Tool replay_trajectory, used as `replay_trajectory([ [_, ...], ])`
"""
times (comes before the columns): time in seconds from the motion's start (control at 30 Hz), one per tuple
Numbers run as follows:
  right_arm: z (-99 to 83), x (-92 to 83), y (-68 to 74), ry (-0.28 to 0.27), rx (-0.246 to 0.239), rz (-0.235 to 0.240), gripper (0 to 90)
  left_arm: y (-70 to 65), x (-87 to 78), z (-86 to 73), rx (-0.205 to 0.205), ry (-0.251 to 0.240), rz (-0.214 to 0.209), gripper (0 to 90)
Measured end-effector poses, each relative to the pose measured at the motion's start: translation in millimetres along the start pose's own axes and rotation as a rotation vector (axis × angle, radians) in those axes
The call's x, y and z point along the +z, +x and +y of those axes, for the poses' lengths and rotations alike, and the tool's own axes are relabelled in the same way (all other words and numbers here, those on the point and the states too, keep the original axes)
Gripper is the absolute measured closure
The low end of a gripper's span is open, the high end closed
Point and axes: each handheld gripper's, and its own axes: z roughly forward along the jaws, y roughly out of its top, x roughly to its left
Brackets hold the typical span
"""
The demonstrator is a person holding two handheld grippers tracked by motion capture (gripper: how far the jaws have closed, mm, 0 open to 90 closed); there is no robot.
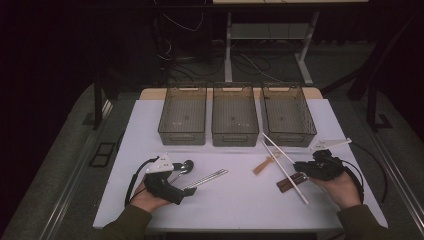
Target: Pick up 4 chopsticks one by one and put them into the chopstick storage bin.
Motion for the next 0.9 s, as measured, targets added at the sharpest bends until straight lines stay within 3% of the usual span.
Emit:
replay_trajectory([
  [0.6,10.3,-3.6,18.7,-0.086,-0.009,0.085,84.7,-0.4,0.4,-0.8,-0.006,-0.007,-0.001,0.0],
  [0.9,18.0,0.7,27.7,-0.104,-0.024,0.1,84.7,-0.4,0.5,-0.9,-0.005,-0.007,-0.001,0.0],
])
